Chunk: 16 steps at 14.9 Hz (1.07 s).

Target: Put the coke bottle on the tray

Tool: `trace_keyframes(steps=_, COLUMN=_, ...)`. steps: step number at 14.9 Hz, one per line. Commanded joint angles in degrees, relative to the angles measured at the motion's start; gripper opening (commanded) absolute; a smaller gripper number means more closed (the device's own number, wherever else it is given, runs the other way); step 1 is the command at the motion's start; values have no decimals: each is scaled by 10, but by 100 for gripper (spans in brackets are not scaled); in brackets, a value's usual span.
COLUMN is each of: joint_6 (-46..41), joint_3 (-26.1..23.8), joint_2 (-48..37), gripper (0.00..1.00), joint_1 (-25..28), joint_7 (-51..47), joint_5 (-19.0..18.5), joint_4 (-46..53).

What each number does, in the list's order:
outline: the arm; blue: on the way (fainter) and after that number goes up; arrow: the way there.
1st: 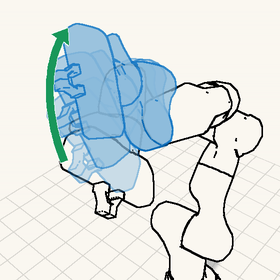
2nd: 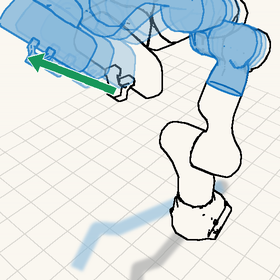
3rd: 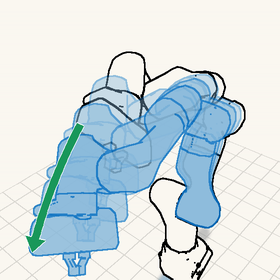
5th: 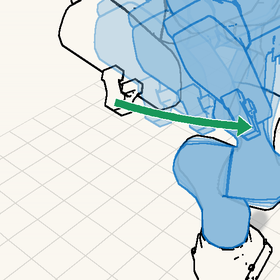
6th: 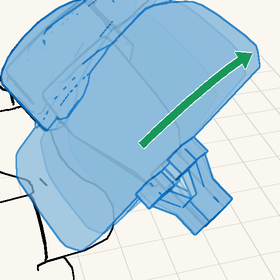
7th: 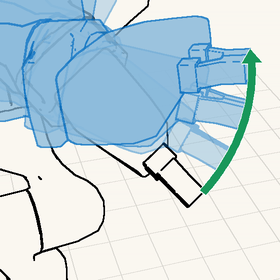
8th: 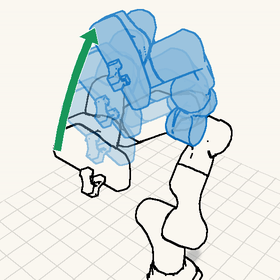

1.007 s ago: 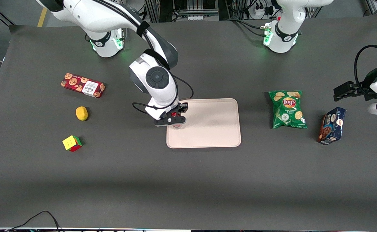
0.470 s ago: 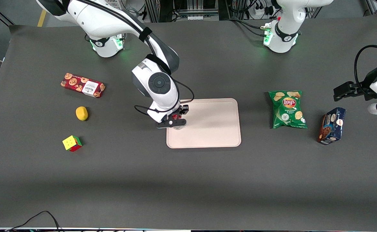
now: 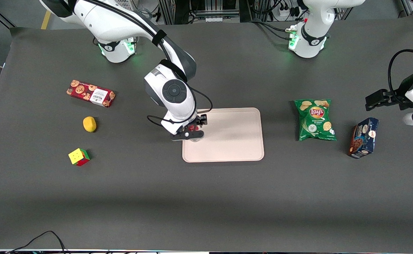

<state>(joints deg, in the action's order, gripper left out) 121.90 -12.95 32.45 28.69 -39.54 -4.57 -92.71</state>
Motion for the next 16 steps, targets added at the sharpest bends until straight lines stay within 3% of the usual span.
trace_keyframes(steps=1, joint_6=-2, joint_3=0, joint_2=7, gripper=100, joint_1=0, joint_7=-14, joint_5=-11, joint_4=14)
trace_keyframes(steps=4, joint_6=-3, joint_3=0, joint_2=6, gripper=100, joint_1=0, joint_7=-11, joint_5=-11, joint_4=14)
trace_keyframes(steps=7, joint_6=-44, joint_3=2, joint_2=-60, gripper=100, joint_1=-2, joint_7=10, joint_5=-12, joint_4=17)
trace_keyframes(steps=12, joint_6=-176, joint_3=101, joint_2=-202, gripper=100, joint_1=-5, joint_7=200, joint_5=-10, joint_4=22)
trace_keyframes(steps=16, joint_6=-286, joint_3=157, joint_2=-231, gripper=100, joint_1=-13, joint_7=274, joint_5=-7, joint_4=95)
